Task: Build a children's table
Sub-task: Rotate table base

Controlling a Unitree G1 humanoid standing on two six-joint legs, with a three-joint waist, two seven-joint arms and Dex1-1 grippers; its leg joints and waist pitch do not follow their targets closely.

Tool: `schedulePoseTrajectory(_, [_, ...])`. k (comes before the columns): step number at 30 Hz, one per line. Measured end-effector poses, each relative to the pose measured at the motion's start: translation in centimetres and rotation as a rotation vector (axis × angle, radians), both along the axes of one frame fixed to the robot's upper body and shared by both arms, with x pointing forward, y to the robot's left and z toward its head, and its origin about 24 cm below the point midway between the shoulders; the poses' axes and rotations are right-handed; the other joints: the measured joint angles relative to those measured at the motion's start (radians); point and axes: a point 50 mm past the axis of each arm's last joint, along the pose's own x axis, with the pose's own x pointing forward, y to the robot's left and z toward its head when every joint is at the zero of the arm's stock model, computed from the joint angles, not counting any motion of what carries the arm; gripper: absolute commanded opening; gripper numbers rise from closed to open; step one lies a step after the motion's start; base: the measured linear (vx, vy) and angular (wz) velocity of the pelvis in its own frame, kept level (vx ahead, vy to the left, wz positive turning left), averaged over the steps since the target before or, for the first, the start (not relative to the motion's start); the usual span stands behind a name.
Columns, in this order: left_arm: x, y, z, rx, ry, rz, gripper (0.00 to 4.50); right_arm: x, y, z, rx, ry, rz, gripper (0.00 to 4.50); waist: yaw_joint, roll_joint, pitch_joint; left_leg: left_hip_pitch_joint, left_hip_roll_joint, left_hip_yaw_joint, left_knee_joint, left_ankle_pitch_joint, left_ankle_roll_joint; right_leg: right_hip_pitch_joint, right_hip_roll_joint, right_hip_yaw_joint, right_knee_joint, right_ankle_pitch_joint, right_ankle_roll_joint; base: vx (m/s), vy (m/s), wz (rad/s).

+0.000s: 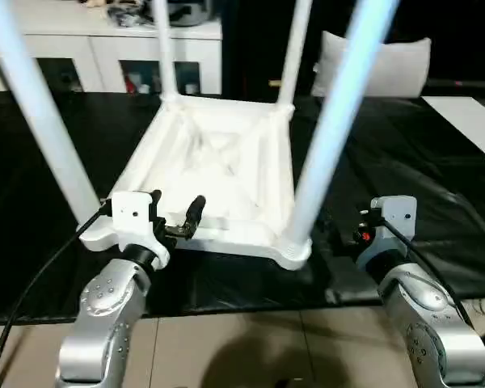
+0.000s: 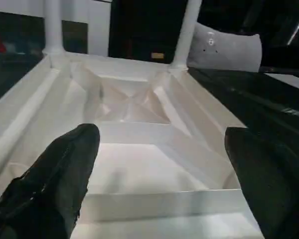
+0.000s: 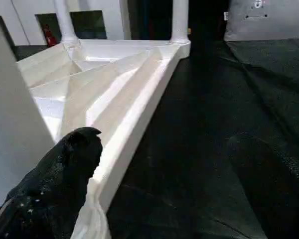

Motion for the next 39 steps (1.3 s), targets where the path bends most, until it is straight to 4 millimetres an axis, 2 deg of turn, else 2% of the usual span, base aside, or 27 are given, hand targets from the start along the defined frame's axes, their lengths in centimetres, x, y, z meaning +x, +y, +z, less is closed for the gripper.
schedulePoseTrajectory(6, [0.0, -0.3, 0.0, 0.012, -0.005, -0.01, 4.41, 0.0, -0.3, 0.0, -0.023, 0.0, 0.006, 4.5, -0.007, -0.002, 0.001, -0.003, 0.013, 0.001, -0.002, 0.002, -0.003, -0.001, -0.001, -0.019, 0.002, 0.0, 0.0, 0.0, 0.0, 0.0])
schedulePoseTrajectory(10, [0.0, -0.1, 0.2, 0.017, -0.024, 0.016, 4.41, 0.0, 0.0, 0.0, -0.033, -0.001, 0.021, 4.5, -0.008, -0.002, 0.001, -0.003, 0.016, 0.002, -0.002, 0.002, -0.003, -0.002, 0.0, -0.022, 0.004, 0.0, 0.0, 0.0, 0.0, 0.0])
schedulePoseTrajectory(14, [0.0, 0.1, 0.3, 0.014, -0.028, 0.026, 4.41, 0.0, 0.0, 0.0, -0.039, -0.003, 0.032, 4.5, -0.013, -0.001, 0.003, 0.007, 0.017, 0.002, -0.002, 0.0, -0.006, 0.001, 0.0, -0.025, 0.004, -0.002, 0.003, 0.0, 0.0, 0.0])
schedulePoseTrajectory(16, [0.0, 0.2, 0.3, 0.014, -0.028, 0.033, 4.41, 0.0, 0.0, 0.0, -0.039, -0.003, 0.034, 4.5, -0.02, 0.005, 0.01, 0.023, 0.022, 0.001, -0.003, -0.003, -0.009, 0.011, -0.001, -0.043, -0.001, -0.011, 0.006, 0.0, 0.0, 0.0])
schedulePoseTrajectory(17, [0.0, 0.3, 0.3, 0.014, -0.028, 0.037, 4.41, 0.0, 0.1, 0.0, -0.039, -0.003, 0.037, 4.5, -0.029, 0.01, 0.014, 0.038, 0.026, 0.002, -0.008, -0.007, -0.014, 0.027, -0.001, -0.057, -0.007, -0.016, 0.006, 0.0, 0.0, 0.0])
schedulePoseTrajectory(18, [0.0, 0.3, 0.3, 0.015, -0.032, 0.038, 4.41, 0.0, 0.1, 0.1, -0.038, -0.007, 0.039, 4.5, -0.036, 0.014, 0.016, 0.044, 0.032, 0.002, -0.012, -0.009, -0.018, 0.046, -0.003, -0.069, -0.008, -0.022, 0.006, 0.0, 0.0, 0.0])
schedulePoseTrajectory(19, [0.0, 0.4, 0.4, 0.015, -0.035, 0.04, 4.41, 0.0, 0.1, 0.0, -0.038, -0.005, 0.043, 4.5, -0.037, 0.014, 0.02, 0.053, 0.034, 0.004, -0.02, -0.01, -0.02, 0.051, -0.005, -0.075, 0.008, -0.041, 0.002, 0.0, 0.0, 0.0])
schedulePoseTrajectory(20, [0.0, 0.4, 0.4, 0.016, -0.035, 0.04, 4.41, 0.0, 0.1, 0.0, -0.042, -0.005, 0.05, 4.5, -0.037, 0.009, 0.024, 0.066, 0.035, 0.009, -0.026, -0.013, -0.025, 0.051, -0.009, -0.073, 0.028, -0.06, 0.0, 0.0, 0.0, 0.0])
schedulePoseTrajectory(21, [0.0, 0.3, 0.4, 0.015, -0.036, 0.039, 4.41, 0.0, 0.0, 0.0, -0.053, -0.004, 0.058, 4.5, -0.039, -0.005, 0.025, 0.08, 0.034, 0.015, -0.028, -0.017, -0.031, 0.052, -0.012, -0.07, 0.034, -0.062, -0.002, 0.082, -0.084, -0.01])
schedulePoseTrajectory(22, [0.0, 0.3, 0.4, 0.01, -0.034, 0.039, 4.41, -0.1, -0.1, 0.0, -0.066, -0.002, 0.062, 4.5, -0.038, -0.007, 0.026, 0.092, 0.037, 0.017, -0.027, -0.024, -0.041, 0.052, -0.014, -0.074, 0.034, -0.063, 0.0, 0.118, -0.065, 0.03])
schedulePoseTrajectory(23, [0.0, -0.1, 0.3, 0.003, -0.033, 0.028, 4.41, 0.0, -0.3, 0.1, -0.077, -0.003, 0.061, 4.5, -0.038, -0.001, 0.024, 0.074, 0.04, 0.002, -0.015, -0.043, -0.033, 0.062, -0.023, -0.107, 0.025, -0.069, 0.013, 0.118, -0.065, 0.03])
schedulePoseTrajectory(24, [0.0, -0.4, 0.4, 0.001, -0.037, 0.016, 4.41, 0.0, -0.3, 0.1, -0.076, -0.006, 0.06, 4.5, -0.037, 0.006, 0.02, 0.058, 0.042, -0.009, -0.004, -0.057, -0.01, 0.062, -0.029, -0.128, 0.021, -0.071, 0.017, 0.175, -0.01, 0.08])
schedulePoseTrajectory(25, [0.0, -0.6, 0.5, -0.001, -0.039, 0.007, 4.41, -0.1, -0.3, 0.0, -0.073, -0.006, 0.057, 4.5, -0.036, 0.009, 0.018, 0.045, 0.042, -0.015, 0.002, -0.065, 0.004, 0.058, -0.032, -0.137, 0.022, -0.071, 0.018, 0.178, -0.026, 0.23])
schedulePoseTrajectory(26, [0.0, -0.8, 0.5, -0.002, -0.04, -0.005, 4.41, -0.2, -0.4, -0.1, -0.07, -0.002, 0.054, 4.5, -0.032, 0.019, 0.012, 0.039, 0.042, -0.018, 0.002, -0.063, 0.003, 0.055, -0.027, -0.133, 0.025, -0.069, 0.02, 0.178, -0.026, 0.23])
schedulePoseTrajectory(28, [-0.1, -0.7, 0.4, 0.0, -0.035, -0.004, 4.41, -0.2, -0.2, -0.1, -0.064, -0.002, 0.054, 4.5, -0.02, 0.018, 0.007, 0.042, 0.051, -0.013, -0.013, -0.037, -0.029, 0.057, -0.014, -0.116, 0.024, -0.058, 0.003, 0.146, -0.052, 0.28])
schedulePoseTrajectory(29, [-0.1, -0.5, 0.3, 0.004, -0.033, 0.002, 4.41, -0.1, -0.1, -0.1, -0.065, -0.002, 0.058, 4.5, -0.016, 0.011, 0.003, 0.055, 0.045, -0.014, -0.02, -0.042, -0.035, 0.055, -0.008, -0.096, 0.027, -0.043, -0.017, 0.167, -0.046, 0.25])
schedulePoseTrajectory(31, [-0.2, -0.1, 0.3, 0.007, -0.031, 0.02, 4.41, 0.0, 0.2, 0.1, -0.07, -0.013, 0.071, 4.5, -0.014, 0.008, 0.0, 0.069, 0.036, -0.019, -0.027, -0.056, -0.031, 0.056, -0.003, -0.081, 0.041, -0.053, -0.044, 0.228, -0.013, 0.14])
schedulePoseTrajectory(32, [-0.1, 0.1, 0.3, 0.011, -0.033, 0.024, 4.41, 0.0, 0.2, 0.1, -0.076, -0.013, 0.073, 4.5, -0.013, 0.006, -0.006, 0.069, 0.031, -0.018, -0.028, -0.066, -0.015, 0.058, -0.003, -0.075, 0.046, -0.067, -0.046, 0.23, -0.002, 0.09])
schedulePoseTrajectory(33, [-0.1, 0.0, 0.3, 0.01, -0.033, 0.022, 4.41, 0.0, 0.1, 0.1, -0.084, -0.012, 0.071, 4.5, -0.009, 0.005, -0.008, 0.064, 0.022, -0.016, -0.025, -0.075, 0.003, 0.061, -0.003, -0.07, 0.047, -0.074, -0.038, 0.199, 0.032, 0.04])
schedulePoseTrajectory(34, [-0.1, -0.1, 0.3, 0.009, -0.033, 0.018, 4.41, 0.0, -0.1, 0.1, -0.091, -0.01, 0.067, 4.5, -0.005, 0.005, -0.009, 0.061, 0.019, -0.018, -0.015, -0.089, 0.03, 0.065, -0.002, -0.064, 0.047, -0.082, -0.023, 0.193, 0.041, 0.08])
schedulePoseTrajectory(35, [-0.1, -0.4, 0.3, 0.003, -0.032, 0.008, 4.41, 0.0, -0.2, 0.0, -0.096, -0.008, 0.061, 4.5, 0.0, 0.004, -0.01, 0.059, 0.018, -0.022, 0.005, -0.104, 0.059, 0.074, 0.002, -0.047, 0.047, -0.093, -0.003, 0.193, 0.041, 0.08])
schedulePoseTrajectory(36, [-0.2, -0.7, 0.3, 0.002, -0.032, -0.003, 4.41, 0.0, -0.3, 0.0, -0.097, -0.008, 0.06, 4.5, 0.002, 0.003, -0.012, 0.057, 0.018, -0.025, 0.017, -0.11, 0.068, 0.077, 0.008, -0.041, 0.054, -0.104, -0.003, 0.191, 0.021, 0.13])
schedulePoseTrajectory(37, [-0.2, -0.7, 0.3, 0.002, -0.031, -0.006, 4.41, 0.0, -0.2, 0.0, -0.096, -0.008, 0.063, 4.5, 0.003, 0.001, -0.015, 0.068, 0.017, -0.032, 0.016, -0.115, 0.072, 0.074, 0.016, -0.034, 0.067, -0.115, -0.018, 0.247, -0.051, 0.09])
schedulePoseTrajectory(38, [-0.3, -0.5, 0.2, 0.006, -0.027, 0.0, 4.41, 0.1, 0.2, 0.1, -0.092, -0.012, 0.078, 4.5, -0.005, -0.006, -0.019, 0.094, 0.009, -0.057, -0.008, -0.13, 0.049, 0.041, 0.011, -0.032, 0.12, -0.121, -0.036, 0.247, -0.051, 0.09])
schedulePoseTrajectory(39, [-0.4, 0.0, 0.0, 0.016, -0.022, 0.018, 4.41, 0.2, 0.7, 0.3, -0.084, -0.024, 0.095, 4.5, -0.012, -0.01, -0.022, 0.109, 0.003, -0.07, -0.016, -0.137, 0.026, 0.011, 0.002, -0.033, 0.17, -0.123, -0.028, 0.253, -0.112, -0.18])
